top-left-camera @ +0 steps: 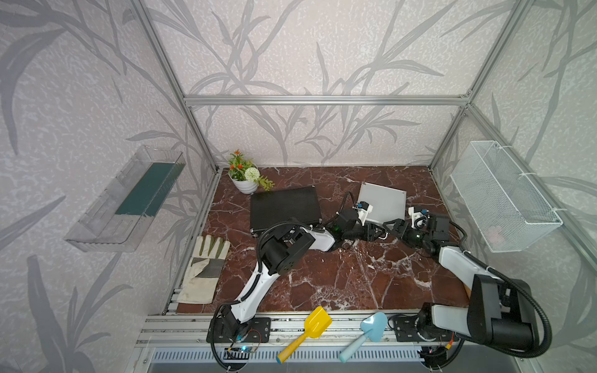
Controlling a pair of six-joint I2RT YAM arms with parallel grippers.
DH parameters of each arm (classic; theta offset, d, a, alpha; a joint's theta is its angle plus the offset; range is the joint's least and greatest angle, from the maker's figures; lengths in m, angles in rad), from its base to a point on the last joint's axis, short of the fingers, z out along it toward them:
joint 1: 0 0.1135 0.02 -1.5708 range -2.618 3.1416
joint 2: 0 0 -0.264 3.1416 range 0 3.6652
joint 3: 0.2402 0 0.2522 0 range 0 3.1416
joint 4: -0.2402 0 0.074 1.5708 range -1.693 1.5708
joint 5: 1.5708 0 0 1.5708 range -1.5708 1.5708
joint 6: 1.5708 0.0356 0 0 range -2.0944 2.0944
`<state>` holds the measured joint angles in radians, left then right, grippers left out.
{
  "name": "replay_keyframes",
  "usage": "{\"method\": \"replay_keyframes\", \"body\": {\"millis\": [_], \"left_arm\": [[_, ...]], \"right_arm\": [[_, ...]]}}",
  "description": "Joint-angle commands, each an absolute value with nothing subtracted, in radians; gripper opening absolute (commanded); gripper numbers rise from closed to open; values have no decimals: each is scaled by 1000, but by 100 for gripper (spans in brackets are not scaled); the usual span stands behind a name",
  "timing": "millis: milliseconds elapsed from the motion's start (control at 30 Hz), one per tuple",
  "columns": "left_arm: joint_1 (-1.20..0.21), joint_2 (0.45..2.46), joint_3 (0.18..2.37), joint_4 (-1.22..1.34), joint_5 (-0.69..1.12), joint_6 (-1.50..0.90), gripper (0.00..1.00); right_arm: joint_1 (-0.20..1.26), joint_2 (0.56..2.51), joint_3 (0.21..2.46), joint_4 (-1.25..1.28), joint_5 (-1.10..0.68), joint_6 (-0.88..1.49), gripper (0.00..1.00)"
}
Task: Open the poker set cases
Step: Open the fastener on the poker set case.
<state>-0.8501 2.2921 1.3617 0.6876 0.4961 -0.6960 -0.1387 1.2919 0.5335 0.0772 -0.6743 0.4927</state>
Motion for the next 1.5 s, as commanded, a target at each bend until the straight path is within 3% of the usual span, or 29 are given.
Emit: {"method": "replay_keyframes", "body": {"millis": [0, 367, 1067, 1467], "left_arm": [[-845, 2207, 1343, 702, 452, -654, 51], [-844, 2116, 1290, 647, 413, -642, 51], [-831, 2282, 1393, 668, 431, -690, 51], [-847, 2198, 1297, 703, 408, -675, 51]], "right_arm": [[-144, 1302, 519, 81, -687, 475, 86], [-144, 1301, 492, 112, -698, 498, 86], [-107, 1326, 510, 152, -693, 520, 86], [-107, 1325, 521, 137, -679, 509, 87]]}}
